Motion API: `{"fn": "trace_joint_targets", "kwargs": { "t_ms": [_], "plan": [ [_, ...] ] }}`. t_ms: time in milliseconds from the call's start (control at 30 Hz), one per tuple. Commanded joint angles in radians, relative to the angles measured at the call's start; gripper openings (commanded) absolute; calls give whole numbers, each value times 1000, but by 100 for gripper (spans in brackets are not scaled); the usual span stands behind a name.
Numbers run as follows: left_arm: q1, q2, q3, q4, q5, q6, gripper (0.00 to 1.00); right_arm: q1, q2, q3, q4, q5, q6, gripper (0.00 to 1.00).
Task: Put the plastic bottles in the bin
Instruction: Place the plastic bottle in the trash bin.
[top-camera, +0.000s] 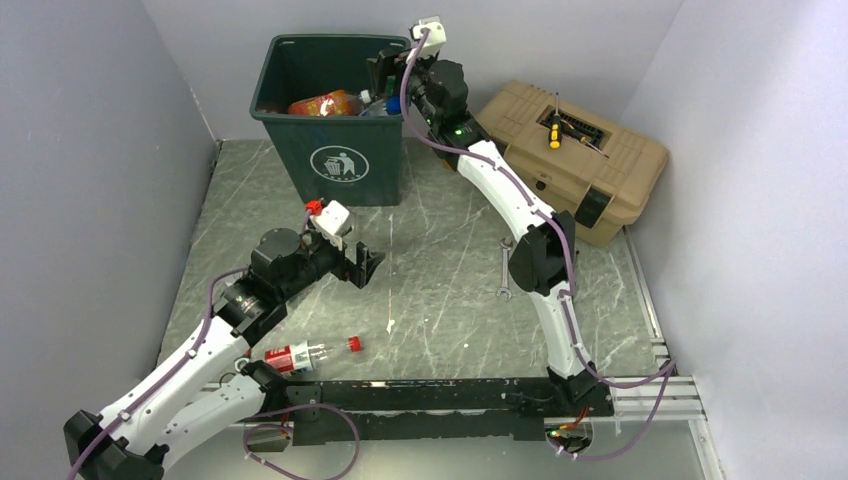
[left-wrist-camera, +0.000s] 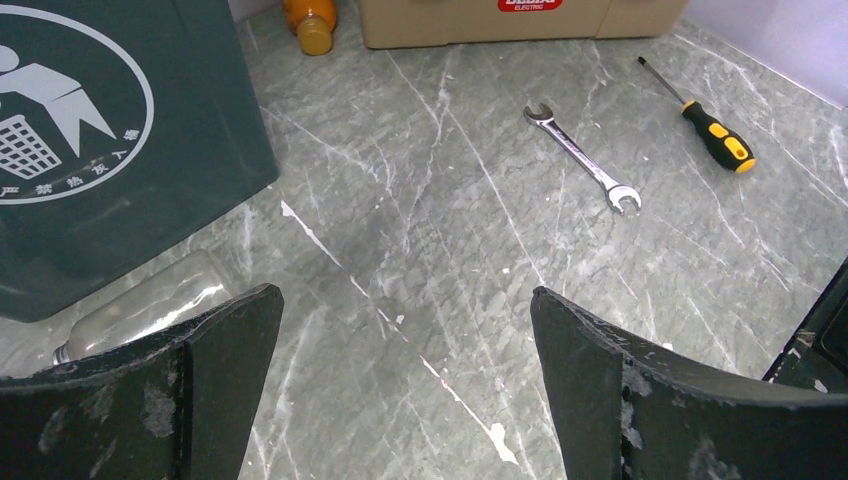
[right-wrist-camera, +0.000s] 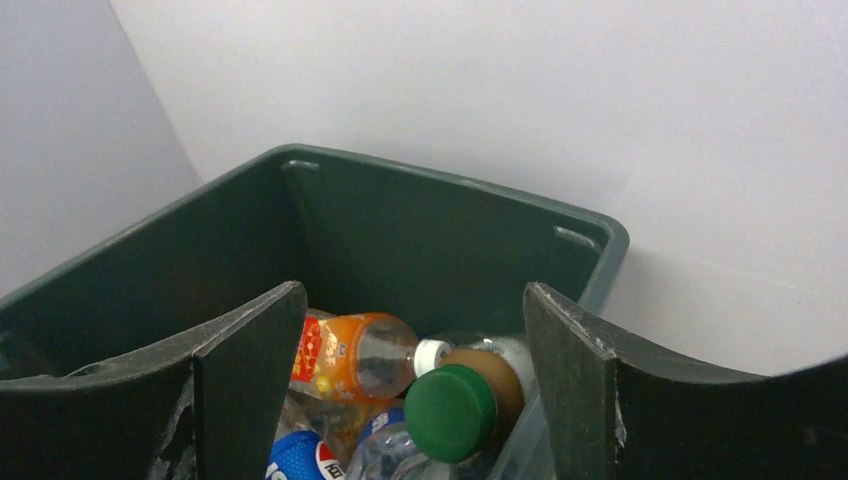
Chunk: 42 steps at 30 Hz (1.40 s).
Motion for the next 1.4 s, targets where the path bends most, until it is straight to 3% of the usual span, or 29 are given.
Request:
{"fn": "trace_joint_targets", "kwargs": {
  "t_ms": [0, 267, 400, 667, 800, 900, 1067, 1267, 1367],
  "plan": [
    [6, -3, 34, 11, -11, 13, 99, 2, -48, 78, 2, -18, 19, 85],
    [5, 3, 42, -3, -46, 1, 99, 28, -176, 50, -34, -63, 72, 87],
    [5, 16, 62, -39, -121, -27, 99, 80, -359, -95, -30, -62, 66, 88],
    [5, 25, 77, -89, -365, -70, 99, 124, -1006, -1003, 159, -60, 199, 89],
    [7, 21, 80, -106, -446, -73, 100, 127, -1228, -1328, 82, -50, 273, 89],
    [8, 5, 81, -114, -498, -80, 100, 127, -1322, -1511, 6, -135, 334, 88],
    [10, -16, 79, -112, -521, -58, 99, 173, -1281, -1740, 38, -353, 439, 83],
    [11, 4, 99, -153, -519, -66, 98, 421, -1016, -1739, 143, -413, 258, 81],
    [12, 9, 95, -144, -505, -60, 98, 487, -909, -1737, 262, -431, 199, 82]
  ]
}}
